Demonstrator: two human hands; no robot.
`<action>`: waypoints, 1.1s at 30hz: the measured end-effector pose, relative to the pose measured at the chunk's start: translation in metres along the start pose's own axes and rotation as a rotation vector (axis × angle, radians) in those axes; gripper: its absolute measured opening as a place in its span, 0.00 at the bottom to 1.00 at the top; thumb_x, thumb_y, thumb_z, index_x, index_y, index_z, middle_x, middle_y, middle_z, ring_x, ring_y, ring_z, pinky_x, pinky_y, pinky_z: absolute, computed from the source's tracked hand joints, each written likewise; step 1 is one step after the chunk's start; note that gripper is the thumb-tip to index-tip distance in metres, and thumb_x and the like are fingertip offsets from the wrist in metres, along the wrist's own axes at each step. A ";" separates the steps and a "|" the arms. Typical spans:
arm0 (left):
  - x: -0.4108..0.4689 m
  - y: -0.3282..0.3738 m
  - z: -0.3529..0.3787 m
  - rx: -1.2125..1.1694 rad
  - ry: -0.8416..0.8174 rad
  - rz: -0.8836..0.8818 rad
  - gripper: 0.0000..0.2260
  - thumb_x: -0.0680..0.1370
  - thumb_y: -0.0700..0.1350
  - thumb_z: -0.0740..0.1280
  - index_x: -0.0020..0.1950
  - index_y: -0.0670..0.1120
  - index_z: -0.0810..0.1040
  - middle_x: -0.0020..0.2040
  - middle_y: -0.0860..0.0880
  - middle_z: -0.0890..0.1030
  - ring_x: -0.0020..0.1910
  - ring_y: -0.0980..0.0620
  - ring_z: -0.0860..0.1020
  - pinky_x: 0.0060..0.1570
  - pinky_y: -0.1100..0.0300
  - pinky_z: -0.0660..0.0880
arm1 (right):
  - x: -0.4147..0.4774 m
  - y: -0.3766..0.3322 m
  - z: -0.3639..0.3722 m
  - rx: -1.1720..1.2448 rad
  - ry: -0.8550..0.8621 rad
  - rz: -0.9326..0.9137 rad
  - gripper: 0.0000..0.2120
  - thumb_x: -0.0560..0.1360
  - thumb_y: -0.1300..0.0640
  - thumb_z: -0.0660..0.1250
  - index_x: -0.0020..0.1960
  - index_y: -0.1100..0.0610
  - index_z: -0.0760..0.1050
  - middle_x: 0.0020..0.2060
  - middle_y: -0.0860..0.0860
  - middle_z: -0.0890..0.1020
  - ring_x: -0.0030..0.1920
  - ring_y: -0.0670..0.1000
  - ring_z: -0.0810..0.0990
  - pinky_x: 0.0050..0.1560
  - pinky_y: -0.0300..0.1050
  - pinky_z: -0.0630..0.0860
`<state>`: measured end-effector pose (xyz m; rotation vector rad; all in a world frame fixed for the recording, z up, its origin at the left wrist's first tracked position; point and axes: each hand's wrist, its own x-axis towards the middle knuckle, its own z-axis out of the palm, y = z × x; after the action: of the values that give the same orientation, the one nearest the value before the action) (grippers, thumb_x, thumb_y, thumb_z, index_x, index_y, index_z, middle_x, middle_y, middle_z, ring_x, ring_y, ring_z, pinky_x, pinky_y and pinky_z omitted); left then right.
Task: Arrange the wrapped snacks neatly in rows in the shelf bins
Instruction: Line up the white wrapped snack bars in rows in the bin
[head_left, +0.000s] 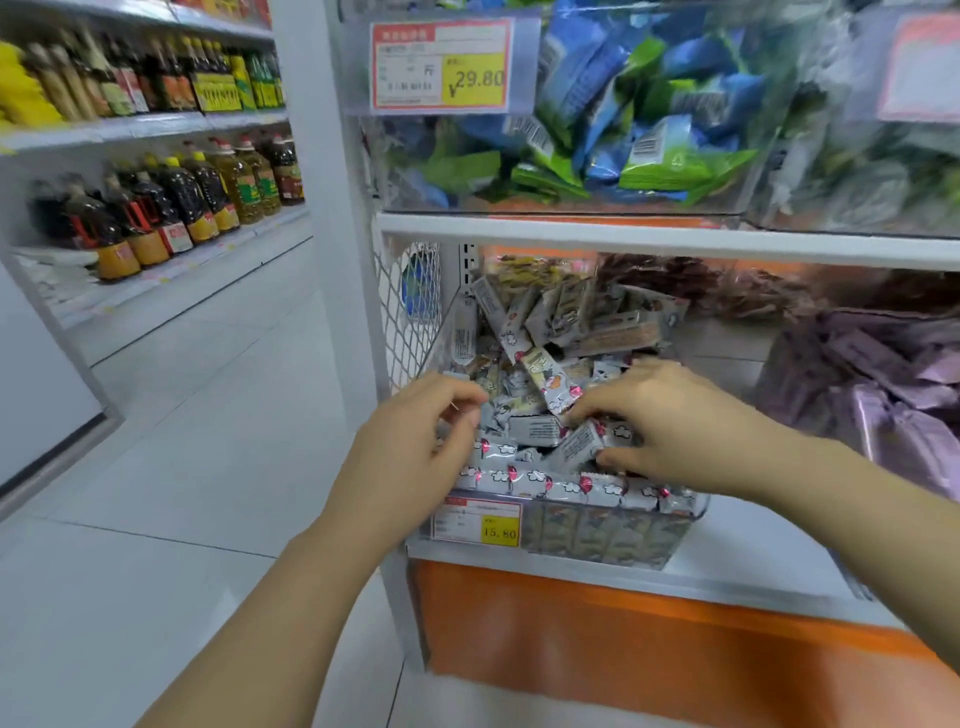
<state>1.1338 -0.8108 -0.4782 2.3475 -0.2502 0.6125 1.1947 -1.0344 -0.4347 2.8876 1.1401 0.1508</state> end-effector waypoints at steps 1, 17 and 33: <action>0.003 0.002 0.004 0.009 -0.024 -0.003 0.08 0.78 0.44 0.63 0.53 0.55 0.77 0.48 0.65 0.75 0.49 0.65 0.74 0.49 0.69 0.72 | -0.004 0.001 0.000 0.044 0.050 0.008 0.18 0.74 0.49 0.67 0.63 0.41 0.72 0.53 0.43 0.81 0.53 0.45 0.75 0.57 0.42 0.69; 0.053 0.026 0.057 0.314 -0.436 -0.066 0.17 0.74 0.49 0.71 0.62 0.55 0.76 0.58 0.55 0.72 0.57 0.55 0.73 0.58 0.57 0.71 | -0.056 0.051 0.012 1.055 0.811 0.382 0.12 0.73 0.56 0.71 0.52 0.42 0.75 0.42 0.42 0.77 0.35 0.53 0.74 0.41 0.49 0.74; 0.047 0.022 0.048 0.114 0.011 -0.013 0.04 0.76 0.43 0.68 0.46 0.53 0.78 0.46 0.58 0.78 0.47 0.57 0.76 0.50 0.55 0.75 | -0.053 0.049 0.019 1.635 0.787 0.300 0.14 0.69 0.59 0.73 0.53 0.56 0.78 0.48 0.52 0.84 0.48 0.48 0.82 0.51 0.39 0.77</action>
<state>1.1847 -0.8598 -0.4739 2.4521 -0.1996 0.6488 1.1910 -1.1062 -0.4541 4.7461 1.1112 0.6936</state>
